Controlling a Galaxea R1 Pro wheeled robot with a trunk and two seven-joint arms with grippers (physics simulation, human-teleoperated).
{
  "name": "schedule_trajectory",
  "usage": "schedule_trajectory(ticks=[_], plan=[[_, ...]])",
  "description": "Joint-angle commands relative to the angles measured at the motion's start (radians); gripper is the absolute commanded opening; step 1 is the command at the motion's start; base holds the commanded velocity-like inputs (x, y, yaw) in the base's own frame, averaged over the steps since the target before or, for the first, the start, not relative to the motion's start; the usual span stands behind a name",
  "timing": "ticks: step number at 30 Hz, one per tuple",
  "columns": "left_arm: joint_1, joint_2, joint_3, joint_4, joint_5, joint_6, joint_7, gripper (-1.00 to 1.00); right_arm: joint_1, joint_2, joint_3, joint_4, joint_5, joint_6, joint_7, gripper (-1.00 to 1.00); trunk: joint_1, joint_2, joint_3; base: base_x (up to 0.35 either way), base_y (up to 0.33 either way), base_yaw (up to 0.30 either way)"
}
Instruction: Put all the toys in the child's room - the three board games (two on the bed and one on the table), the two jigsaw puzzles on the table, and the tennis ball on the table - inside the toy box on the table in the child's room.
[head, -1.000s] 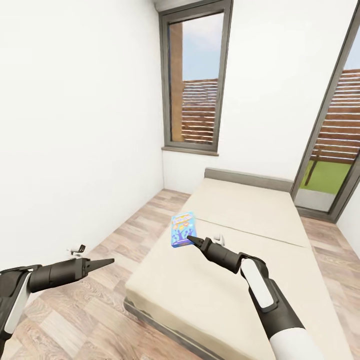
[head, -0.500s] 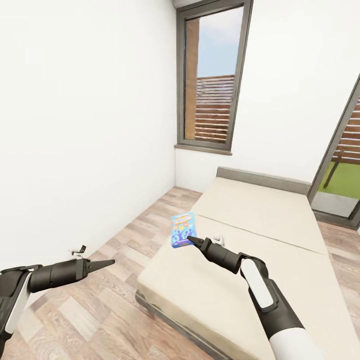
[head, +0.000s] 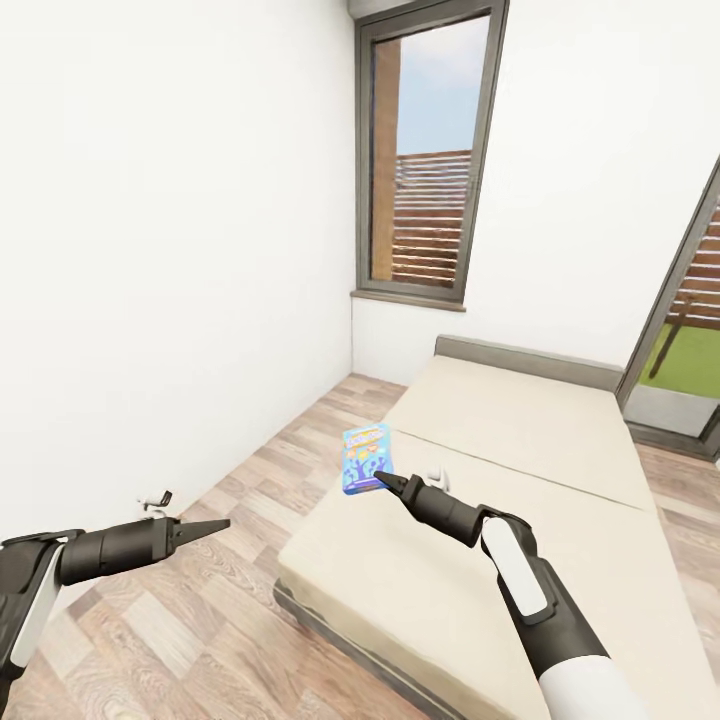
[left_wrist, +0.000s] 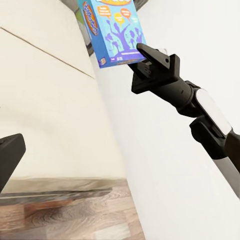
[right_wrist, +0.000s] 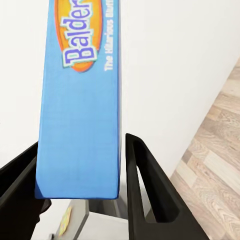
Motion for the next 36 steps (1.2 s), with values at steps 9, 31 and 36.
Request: schedule_trajectory(ticks=[9,31,36], plan=[[0.0,-0.001,0.0,0.0,0.002,0.008,-0.002,1.0,-0.001,0.0,0.0,0.0,0.001,-0.018,0.001,-1.0,-0.034,0.062,0.027,0.0,0.0,0.228],[-0.001,-0.001,0.0,0.001,0.002,0.003,-0.002,1.0,-0.001,0.001,-0.001,0.007,0.001,-0.021,-0.007,-1.0,-0.069,0.125,0.055,0.0,-0.011,0.282],[-0.001,-0.001,0.0,0.001,0.002,0.003,-0.002,1.0,-0.001,0.001,0.0,0.007,0.001,-0.021,-0.008,-1.0,-0.069,0.125,0.055,0.0,-0.207,0.283]])
